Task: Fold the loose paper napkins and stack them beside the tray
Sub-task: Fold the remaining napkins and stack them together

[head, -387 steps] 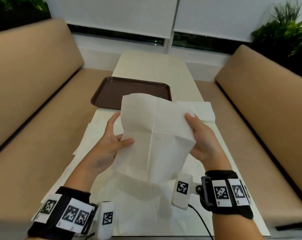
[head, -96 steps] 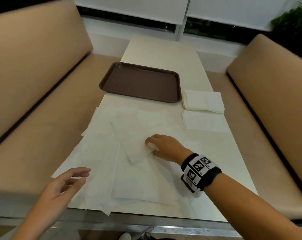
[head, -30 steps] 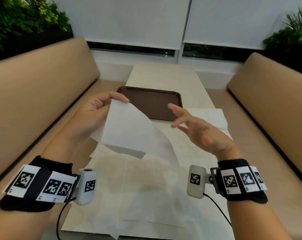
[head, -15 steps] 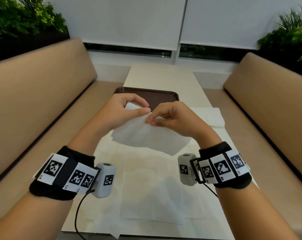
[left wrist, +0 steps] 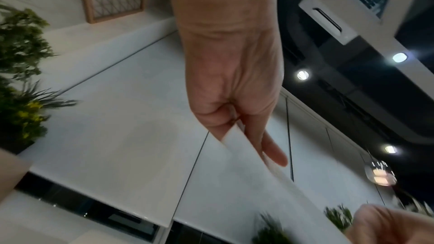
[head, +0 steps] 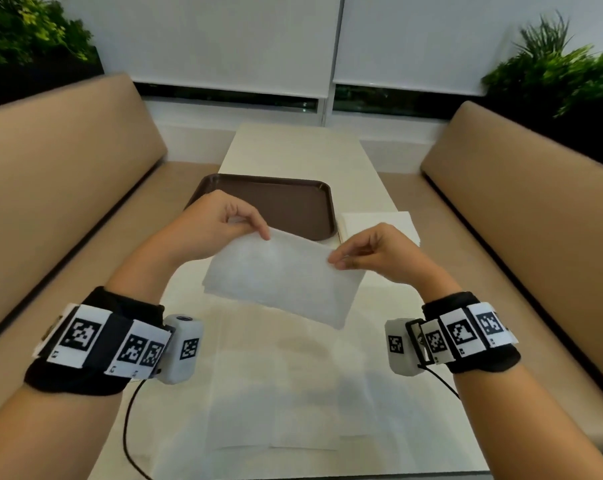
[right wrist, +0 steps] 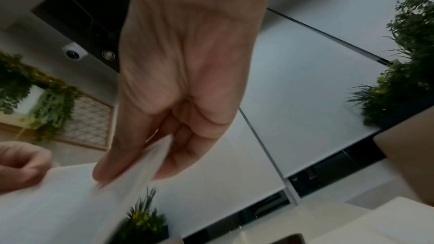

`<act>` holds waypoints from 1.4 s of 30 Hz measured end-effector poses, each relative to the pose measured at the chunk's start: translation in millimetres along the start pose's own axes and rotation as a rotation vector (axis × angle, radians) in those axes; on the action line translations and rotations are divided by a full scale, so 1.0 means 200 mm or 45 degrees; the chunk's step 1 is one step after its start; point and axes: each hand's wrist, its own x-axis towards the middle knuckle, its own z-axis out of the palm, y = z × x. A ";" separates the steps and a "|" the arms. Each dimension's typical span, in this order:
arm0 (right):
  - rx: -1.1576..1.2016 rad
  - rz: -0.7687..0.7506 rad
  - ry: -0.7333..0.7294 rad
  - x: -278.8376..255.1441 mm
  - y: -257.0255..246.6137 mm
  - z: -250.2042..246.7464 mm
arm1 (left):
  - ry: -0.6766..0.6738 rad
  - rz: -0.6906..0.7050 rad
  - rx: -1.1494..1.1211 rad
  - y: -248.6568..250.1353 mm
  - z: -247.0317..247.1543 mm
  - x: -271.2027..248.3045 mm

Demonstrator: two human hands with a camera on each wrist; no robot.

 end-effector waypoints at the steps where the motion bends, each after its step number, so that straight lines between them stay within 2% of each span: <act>1: 0.003 0.038 -0.014 -0.02 0.05 -0.01 | 0.002 -0.026 0.045 -0.02 0.01 0.01; 8: 0.294 0.342 0.044 -0.20 0.43 -0.02 | -0.328 -0.194 0.029 -0.11 0.30 0.08; 10: 0.377 0.413 0.124 -0.22 0.55 -0.06 | -0.293 -0.274 -0.045 -0.16 0.43 0.15; 13: 0.386 0.498 0.355 -0.18 0.70 -0.16 | -0.151 -0.439 -0.361 -0.23 0.63 0.32; 17: 0.174 0.657 0.571 -0.03 0.87 -0.34 | -0.072 -0.527 -0.623 -0.23 0.90 0.60; 19: 0.059 0.742 0.596 0.06 0.94 -0.39 | -0.018 -0.532 -0.570 -0.24 1.02 0.73; 22: -0.184 0.814 0.605 0.13 1.05 -0.40 | 0.061 -0.533 -0.293 -0.28 1.17 0.84; 25: -0.478 0.848 0.474 0.15 1.15 -0.34 | 0.030 -0.487 -0.078 -0.36 1.27 0.90; 28: -0.491 0.794 0.490 0.15 1.22 -0.28 | -0.061 -0.442 0.088 -0.41 1.35 0.93; 30: -0.517 0.845 0.590 0.16 1.23 -0.27 | -0.139 -0.435 0.284 -0.40 1.39 0.94; 32: -0.551 0.833 0.501 0.15 1.23 -0.29 | -0.181 -0.431 0.474 -0.37 1.41 0.93; 34: -0.619 0.867 0.392 0.14 1.21 -0.30 | -0.175 -0.435 0.539 -0.35 1.41 0.92; 36: -0.740 0.968 0.322 0.13 1.16 -0.31 | -0.157 -0.461 0.444 -0.32 1.38 0.91; 38: -0.841 0.965 0.332 0.13 1.06 -0.32 | -0.076 -0.463 0.248 -0.29 1.29 0.88; 40: -0.796 0.827 0.413 0.12 0.94 -0.29 | 0.045 -0.377 -0.004 -0.26 1.13 0.82; 42: -0.734 0.680 0.316 0.11 0.80 -0.22 | 0.069 -0.280 -0.279 -0.22 0.93 0.66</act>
